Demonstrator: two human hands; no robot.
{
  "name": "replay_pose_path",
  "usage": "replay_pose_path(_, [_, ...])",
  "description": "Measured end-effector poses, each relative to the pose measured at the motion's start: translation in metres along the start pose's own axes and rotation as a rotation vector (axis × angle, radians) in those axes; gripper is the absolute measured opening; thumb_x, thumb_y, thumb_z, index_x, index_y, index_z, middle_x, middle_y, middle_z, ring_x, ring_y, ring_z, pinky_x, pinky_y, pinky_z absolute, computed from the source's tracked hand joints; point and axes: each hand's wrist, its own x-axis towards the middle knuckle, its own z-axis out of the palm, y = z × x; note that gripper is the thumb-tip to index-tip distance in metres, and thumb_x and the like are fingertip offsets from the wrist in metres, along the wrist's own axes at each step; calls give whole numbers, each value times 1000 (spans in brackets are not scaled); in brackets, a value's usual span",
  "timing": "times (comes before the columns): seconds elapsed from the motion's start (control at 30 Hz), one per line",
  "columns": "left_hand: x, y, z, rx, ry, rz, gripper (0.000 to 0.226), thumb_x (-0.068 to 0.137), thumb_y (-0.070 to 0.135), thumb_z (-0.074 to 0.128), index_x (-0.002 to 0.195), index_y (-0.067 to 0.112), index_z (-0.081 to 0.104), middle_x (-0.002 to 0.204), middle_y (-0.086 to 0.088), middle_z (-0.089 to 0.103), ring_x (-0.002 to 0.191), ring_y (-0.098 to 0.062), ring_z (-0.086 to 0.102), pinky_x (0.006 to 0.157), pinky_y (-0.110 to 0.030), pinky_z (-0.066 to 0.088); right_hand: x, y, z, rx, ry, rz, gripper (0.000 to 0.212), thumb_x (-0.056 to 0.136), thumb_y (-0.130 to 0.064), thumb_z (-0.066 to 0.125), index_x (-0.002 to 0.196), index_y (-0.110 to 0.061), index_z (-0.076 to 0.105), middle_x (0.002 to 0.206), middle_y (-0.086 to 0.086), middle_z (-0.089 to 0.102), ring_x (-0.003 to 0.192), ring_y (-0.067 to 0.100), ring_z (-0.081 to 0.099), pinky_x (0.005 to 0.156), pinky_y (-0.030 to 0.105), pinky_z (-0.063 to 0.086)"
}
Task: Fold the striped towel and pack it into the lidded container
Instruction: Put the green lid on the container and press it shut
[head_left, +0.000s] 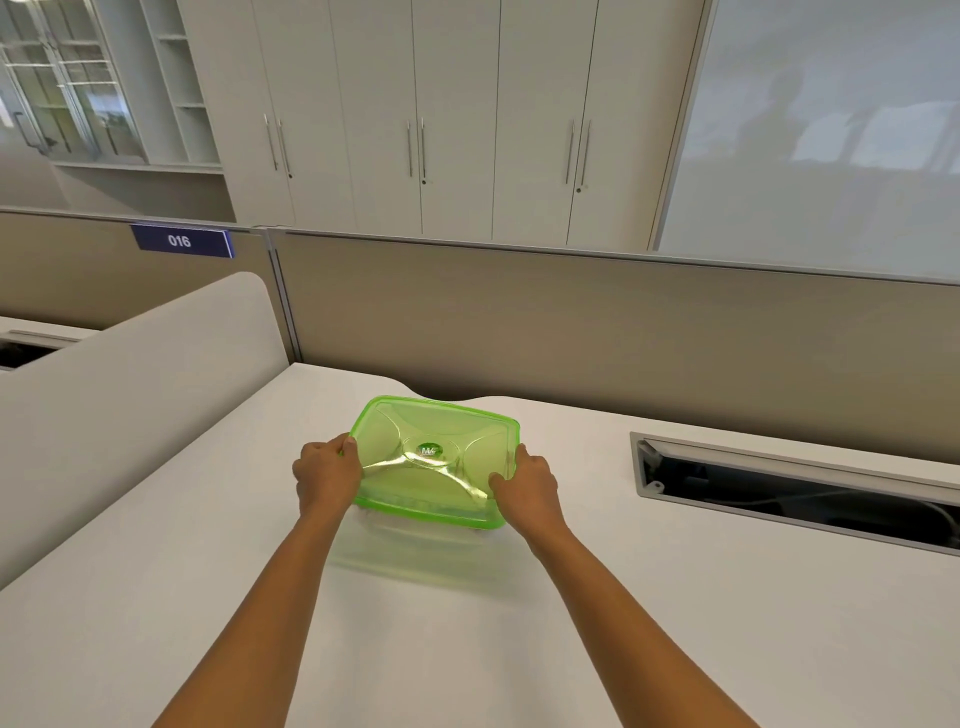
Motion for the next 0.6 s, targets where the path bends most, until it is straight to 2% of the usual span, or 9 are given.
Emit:
replay_pose_path(0.13, [6,-5,4,-79,-17,-20,38,95,20,38,106,-1,68,107,-34,58,103,-46,53,86,-45,46,6,1,4,-71,8,-26,55,92,-19,46,142,-2,29,141,18,41,129,35,37,105,35,32])
replay_pose_path(0.23, [8,-8,6,-119,-39,-24,35,95,17,40,86,-2,68,86,-27,59,82,-36,53,70,-36,39,9,3,4,-70,22,-36,48,91,-18,46,135,-2,38,135,17,46,125,34,40,101,34,34])
replay_pose_path(0.33, [13,-10,8,-118,-49,-31,37,96,18,40,84,-2,68,78,-21,60,78,-30,47,68,-32,35,12,5,5,0,44,-14,48,91,-19,49,136,-4,39,134,17,46,125,34,40,104,36,35])
replay_pose_path(0.43, [21,-10,8,-74,-52,-35,46,97,25,37,61,1,52,58,-11,47,75,-30,44,64,-33,31,19,5,3,136,73,39,53,92,-23,49,140,-7,34,140,17,40,129,35,39,108,43,35])
replay_pose_path(0.5, [27,-9,8,-57,-50,-45,45,98,29,36,62,5,49,63,-12,49,78,-30,44,66,-33,32,27,5,2,203,96,79,55,94,-27,48,143,-8,31,143,17,38,132,35,37,109,45,34])
replay_pose_path(0.6, [37,-4,7,-32,-81,-42,38,98,32,35,77,9,58,83,-18,59,89,-33,50,73,-33,34,38,6,1,277,88,147,56,95,-33,45,142,-7,33,145,17,38,133,33,37,110,41,34])
